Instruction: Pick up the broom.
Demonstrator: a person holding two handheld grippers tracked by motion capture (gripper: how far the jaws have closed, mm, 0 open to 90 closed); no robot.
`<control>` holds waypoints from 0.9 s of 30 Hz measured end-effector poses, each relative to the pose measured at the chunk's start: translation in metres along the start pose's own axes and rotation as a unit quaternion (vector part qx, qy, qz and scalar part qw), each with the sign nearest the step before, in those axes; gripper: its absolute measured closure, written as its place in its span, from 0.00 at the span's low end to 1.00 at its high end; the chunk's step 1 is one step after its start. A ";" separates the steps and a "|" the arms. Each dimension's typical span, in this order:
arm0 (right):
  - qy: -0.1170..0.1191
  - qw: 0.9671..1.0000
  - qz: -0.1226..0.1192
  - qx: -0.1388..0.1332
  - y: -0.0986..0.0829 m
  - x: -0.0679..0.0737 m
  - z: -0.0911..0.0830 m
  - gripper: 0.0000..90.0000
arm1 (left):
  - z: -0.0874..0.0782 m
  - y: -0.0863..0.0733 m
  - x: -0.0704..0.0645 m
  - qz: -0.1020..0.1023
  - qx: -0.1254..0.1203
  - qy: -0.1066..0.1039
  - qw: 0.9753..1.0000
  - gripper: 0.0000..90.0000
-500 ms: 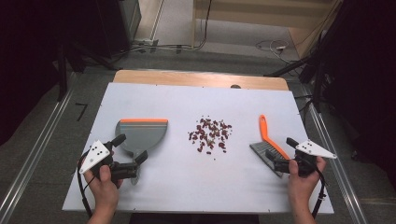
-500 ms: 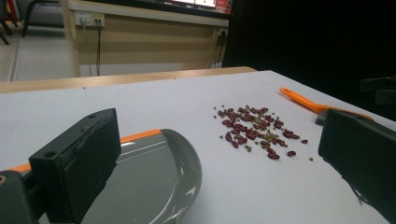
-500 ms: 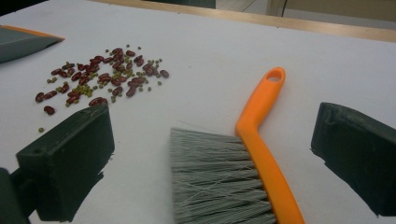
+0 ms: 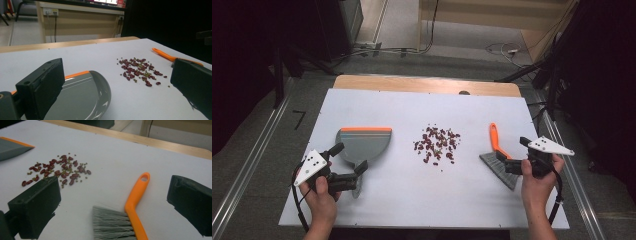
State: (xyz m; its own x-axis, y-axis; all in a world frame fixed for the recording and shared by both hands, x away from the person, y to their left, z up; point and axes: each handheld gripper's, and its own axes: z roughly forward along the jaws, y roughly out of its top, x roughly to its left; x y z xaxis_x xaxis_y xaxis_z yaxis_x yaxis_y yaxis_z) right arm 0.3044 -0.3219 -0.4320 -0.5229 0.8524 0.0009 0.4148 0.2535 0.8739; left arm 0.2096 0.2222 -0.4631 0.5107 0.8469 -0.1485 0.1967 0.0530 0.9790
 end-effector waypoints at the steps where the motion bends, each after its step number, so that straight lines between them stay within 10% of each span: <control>1: -0.003 1.000 0.001 0.007 0.004 -0.001 0.002 0.00 | 0.000 0.000 0.000 0.000 0.000 0.000 1.000 0.00; 13: -0.009 0.999 0.010 0.050 0.040 -0.010 0.031 0.00 | 0.005 -0.002 -0.003 0.003 0.007 -0.010 1.000 0.00; 18: -0.012 0.993 0.038 0.113 0.038 -0.021 0.053 0.07 | 0.006 -0.003 -0.004 0.005 0.011 -0.014 1.000 0.00; 27: -0.050 0.979 0.074 0.182 0.028 -0.029 0.069 0.51 | 0.010 -0.004 -0.008 0.007 0.014 -0.023 1.000 0.00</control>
State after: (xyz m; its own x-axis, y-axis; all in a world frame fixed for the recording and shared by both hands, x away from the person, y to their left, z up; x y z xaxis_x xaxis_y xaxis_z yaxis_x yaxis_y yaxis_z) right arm 0.3829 -0.3082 -0.4412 -0.3686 0.9282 0.0513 0.7288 0.2543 0.6358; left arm 0.2128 0.2098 -0.4669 0.5509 0.8226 -0.1410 0.2124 0.0252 0.9769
